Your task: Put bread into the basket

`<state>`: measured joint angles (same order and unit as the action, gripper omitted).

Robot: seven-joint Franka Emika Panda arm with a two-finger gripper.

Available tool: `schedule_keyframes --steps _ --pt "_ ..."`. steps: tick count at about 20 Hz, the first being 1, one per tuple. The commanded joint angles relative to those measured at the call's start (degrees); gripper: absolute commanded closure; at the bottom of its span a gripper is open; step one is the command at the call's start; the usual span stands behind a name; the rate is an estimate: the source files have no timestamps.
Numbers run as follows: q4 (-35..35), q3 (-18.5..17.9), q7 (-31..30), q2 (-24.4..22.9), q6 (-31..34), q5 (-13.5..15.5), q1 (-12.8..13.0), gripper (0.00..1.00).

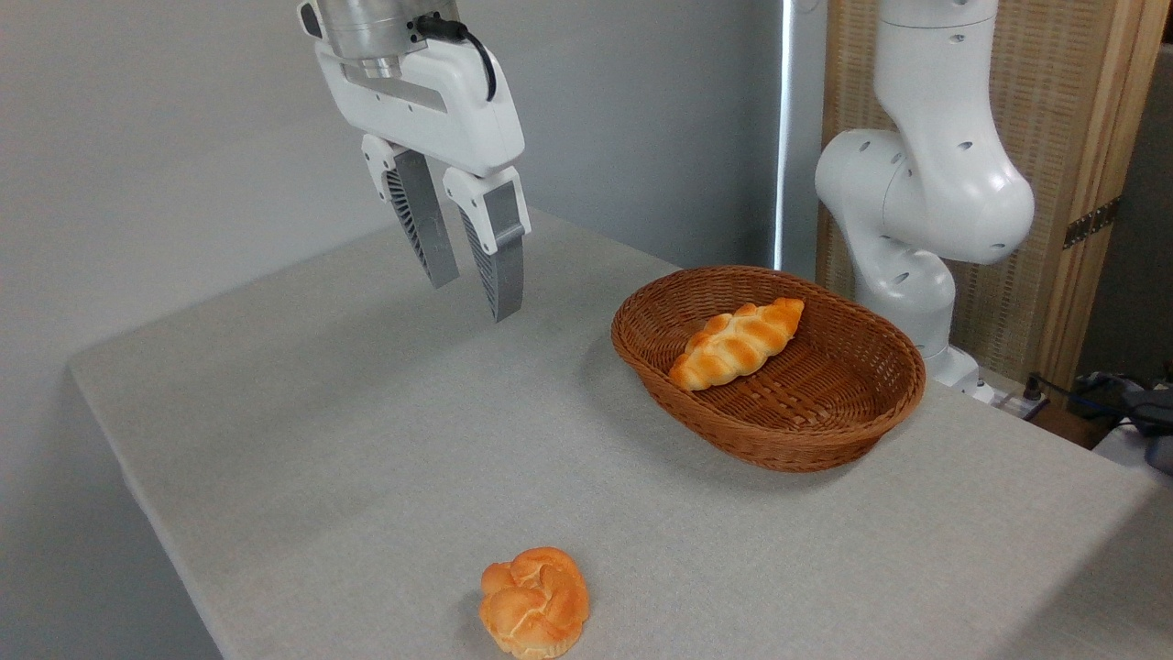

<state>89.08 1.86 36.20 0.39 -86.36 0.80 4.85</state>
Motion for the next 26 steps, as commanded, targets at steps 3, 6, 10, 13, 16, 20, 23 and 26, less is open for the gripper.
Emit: schedule_keyframes --steps 3,6,10,13,16,20,23,26 --pt "-0.22 -0.54 1.07 -0.04 0.58 0.70 0.16 0.00" --pt "-0.22 -0.54 1.15 -0.04 0.49 0.61 0.16 0.00" --pt "1.61 -0.54 1.07 -0.74 -0.21 0.35 0.16 0.00" --pt "7.14 -0.72 1.15 -4.34 -4.50 0.08 -0.02 0.00" --pt "11.37 -1.77 1.24 -6.90 -8.46 0.08 -0.20 0.00" --pt "16.01 -1.95 2.55 -8.21 -15.82 -0.01 -2.39 0.00" --pt "21.91 -2.04 7.29 -10.32 -22.34 -0.01 -5.55 0.00" --pt "26.30 -2.12 8.10 -10.15 -29.62 -0.09 -7.66 0.00"
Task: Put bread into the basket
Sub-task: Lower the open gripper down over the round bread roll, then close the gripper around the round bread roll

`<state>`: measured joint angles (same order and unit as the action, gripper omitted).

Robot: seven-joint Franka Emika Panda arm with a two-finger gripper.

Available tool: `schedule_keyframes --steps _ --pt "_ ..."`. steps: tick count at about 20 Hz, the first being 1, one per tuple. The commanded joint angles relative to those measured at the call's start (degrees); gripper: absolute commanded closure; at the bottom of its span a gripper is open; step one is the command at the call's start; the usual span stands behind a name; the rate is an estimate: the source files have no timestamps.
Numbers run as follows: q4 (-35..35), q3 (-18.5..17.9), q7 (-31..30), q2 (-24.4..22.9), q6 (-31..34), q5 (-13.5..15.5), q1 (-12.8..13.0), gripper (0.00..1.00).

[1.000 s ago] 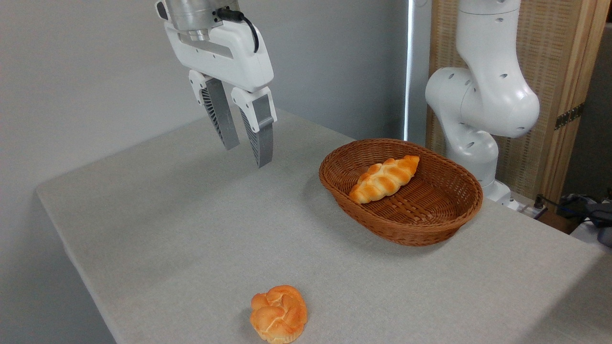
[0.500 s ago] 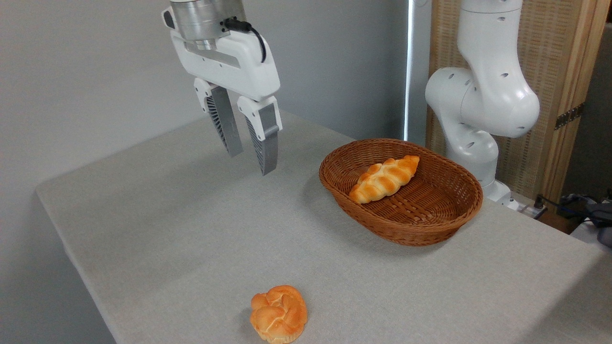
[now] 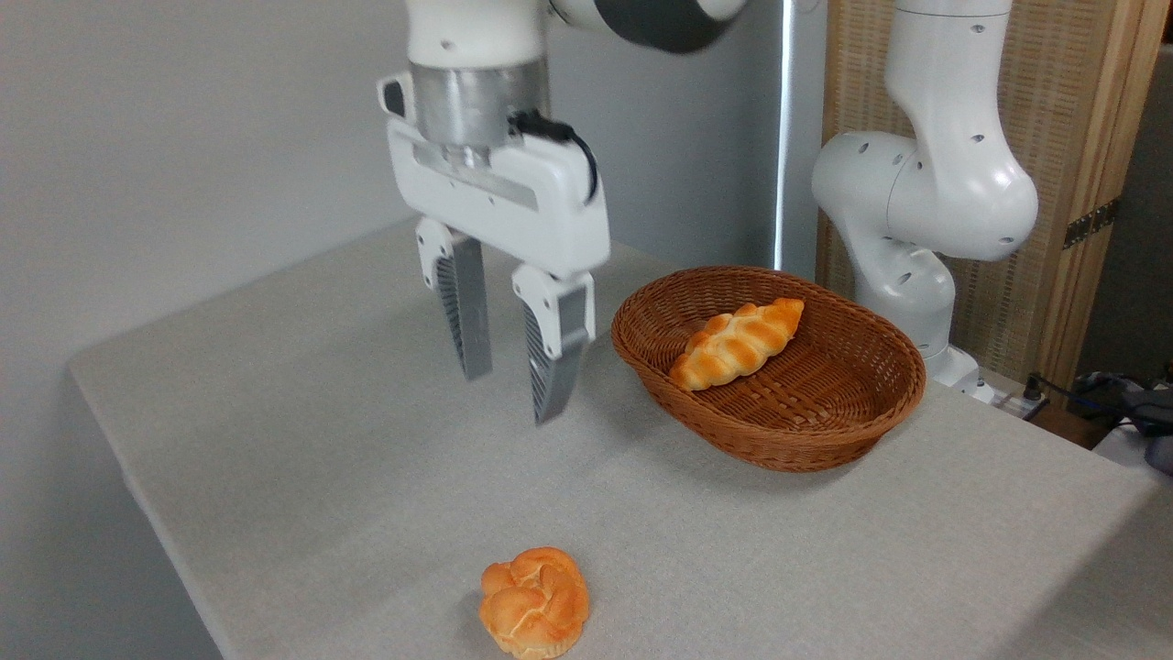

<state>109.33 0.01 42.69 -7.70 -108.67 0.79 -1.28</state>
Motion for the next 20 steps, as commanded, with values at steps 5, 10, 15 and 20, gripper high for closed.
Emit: schedule_keyframes --steps 5,10,15,20 --pt "7.04 -0.27 4.85 1.81 -12.26 -0.87 -3.72 0.00" --pt "7.04 -0.19 7.24 4.97 -13.84 -5.54 -3.73 0.00" --pt "7.04 0.08 7.24 10.50 -19.46 -5.63 -3.29 0.00" --pt "7.04 0.08 7.32 13.77 -22.37 -7.99 -3.20 0.00"
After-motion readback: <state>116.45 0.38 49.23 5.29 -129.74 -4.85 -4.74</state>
